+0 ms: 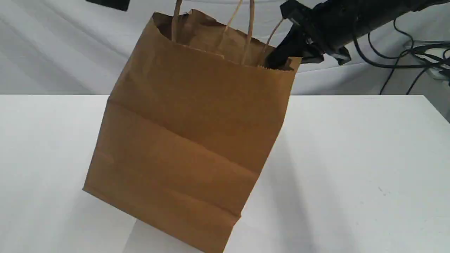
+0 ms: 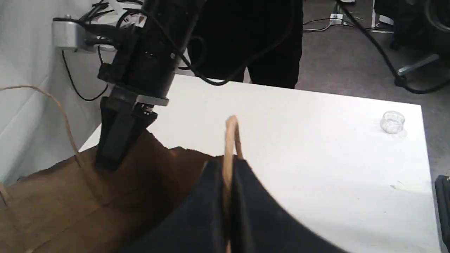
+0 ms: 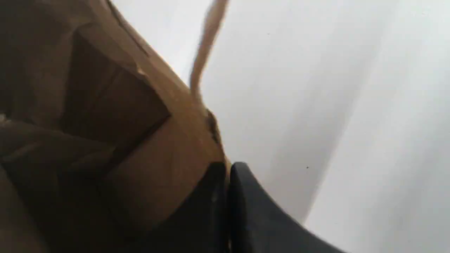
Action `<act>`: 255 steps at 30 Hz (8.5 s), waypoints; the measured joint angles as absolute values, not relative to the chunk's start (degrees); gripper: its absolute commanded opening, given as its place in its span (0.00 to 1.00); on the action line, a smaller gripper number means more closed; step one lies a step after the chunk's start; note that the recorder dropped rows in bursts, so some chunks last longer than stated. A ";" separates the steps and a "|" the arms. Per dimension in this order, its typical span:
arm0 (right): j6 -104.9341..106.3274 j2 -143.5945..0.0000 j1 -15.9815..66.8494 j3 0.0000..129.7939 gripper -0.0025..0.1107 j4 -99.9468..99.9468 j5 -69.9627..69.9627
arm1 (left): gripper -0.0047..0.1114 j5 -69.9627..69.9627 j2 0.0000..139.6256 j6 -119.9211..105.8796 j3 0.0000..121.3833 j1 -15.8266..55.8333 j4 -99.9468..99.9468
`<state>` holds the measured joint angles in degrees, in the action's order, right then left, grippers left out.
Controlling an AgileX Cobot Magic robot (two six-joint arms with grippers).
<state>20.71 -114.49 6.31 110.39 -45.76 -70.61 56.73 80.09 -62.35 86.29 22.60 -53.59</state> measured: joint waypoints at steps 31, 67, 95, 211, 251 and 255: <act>22.78 -110.81 8.83 110.39 0.02 -37.11 -70.40 | 0.04 41.54 78.42 -89.16 59.25 22.60 -90.47; 22.57 -113.84 8.83 110.39 0.02 -35.50 -70.32 | 0.13 38.58 82.25 -91.63 55.80 22.60 -91.08; 22.57 -113.84 8.83 110.39 0.02 -33.62 -70.32 | 0.58 35.52 72.51 -81.02 55.80 22.60 -82.31; 41.67 -25.58 8.05 32.03 0.02 -39.82 -21.36 | 0.04 19.44 11.47 -22.45 25.62 22.60 -30.88; -3.68 -0.25 -5.10 4.14 0.02 3.91 -3.43 | 0.04 19.64 11.47 -22.45 25.62 22.60 -30.88; -4.49 -0.25 -5.10 0.52 0.02 4.93 -1.33 | 0.04 19.64 11.47 -22.45 25.62 22.60 -30.88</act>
<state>-4.49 -0.25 -5.10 0.52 4.93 -1.33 19.64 11.47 -22.45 25.62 22.60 -30.88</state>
